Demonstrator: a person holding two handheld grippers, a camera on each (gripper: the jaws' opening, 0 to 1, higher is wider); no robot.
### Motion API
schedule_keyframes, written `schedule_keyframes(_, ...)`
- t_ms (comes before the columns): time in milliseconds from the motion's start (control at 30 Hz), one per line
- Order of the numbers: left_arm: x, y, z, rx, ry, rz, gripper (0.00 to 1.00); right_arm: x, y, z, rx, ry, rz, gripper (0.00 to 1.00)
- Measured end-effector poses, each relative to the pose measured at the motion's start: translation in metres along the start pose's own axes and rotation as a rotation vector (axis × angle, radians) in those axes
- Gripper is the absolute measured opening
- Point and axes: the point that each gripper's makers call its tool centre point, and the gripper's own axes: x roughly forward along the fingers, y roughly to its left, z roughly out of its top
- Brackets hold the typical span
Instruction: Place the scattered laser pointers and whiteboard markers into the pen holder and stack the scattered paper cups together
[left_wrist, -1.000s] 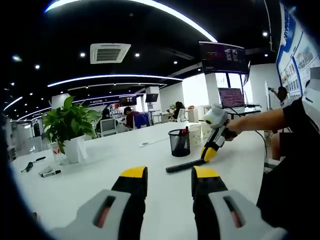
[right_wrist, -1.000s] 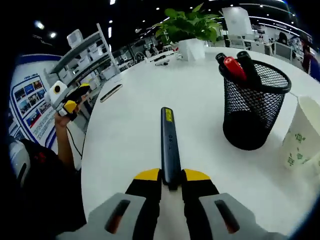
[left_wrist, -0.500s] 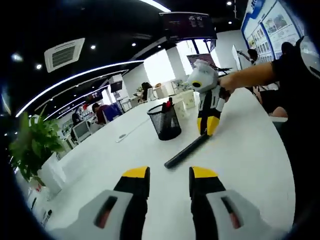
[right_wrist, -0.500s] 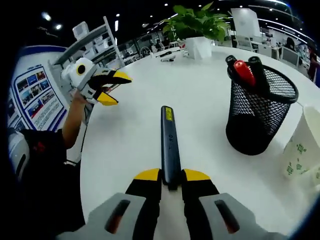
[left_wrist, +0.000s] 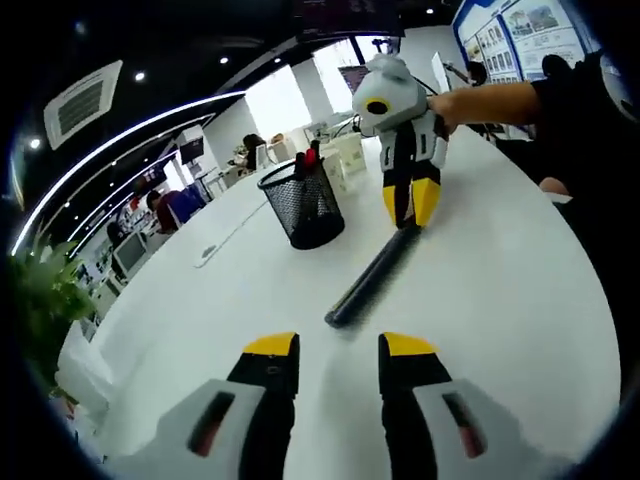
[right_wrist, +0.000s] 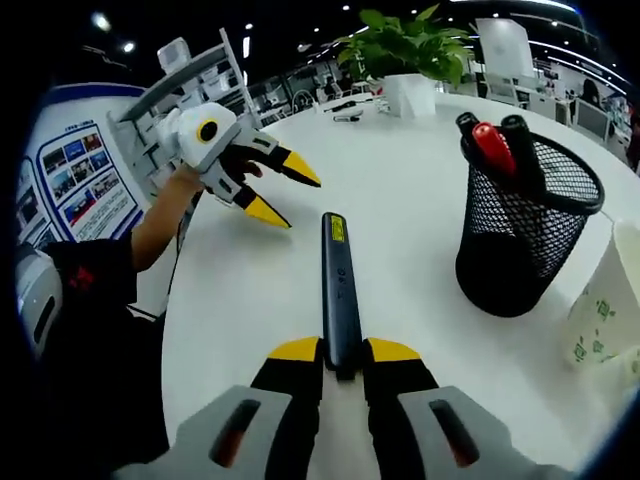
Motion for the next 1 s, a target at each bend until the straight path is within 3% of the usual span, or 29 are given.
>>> schedule_keyframes(133, 0.007, 0.0, 0.012, 0.034, -0.028, -0.037, 0.33, -0.001, -0.007, 0.002, -0.019, 0.008, 0.005, 0.19)
schedule_keyframes(333, 0.017, -0.004, 0.008, 0.06, 0.024, -0.058, 0.32, -0.005, -0.008, -0.002, -0.043, 0.044, 0.032, 0.19)
schedule_keyframes(467, 0.02, -0.019, 0.011, 0.096, 0.02, -0.12, 0.27, -0.005, -0.008, -0.003, -0.033, 0.04, 0.062, 0.19)
schedule_keyframes(633, 0.026, -0.021, 0.005, 0.136, 0.069, -0.125, 0.27, -0.005, -0.002, -0.004, -0.038, 0.035, 0.081, 0.19)
schedule_keyframes(1000, 0.03, -0.022, 0.001, 0.072, 0.077, -0.163, 0.18, -0.005, 0.006, -0.007, -0.074, 0.053, 0.083, 0.19)
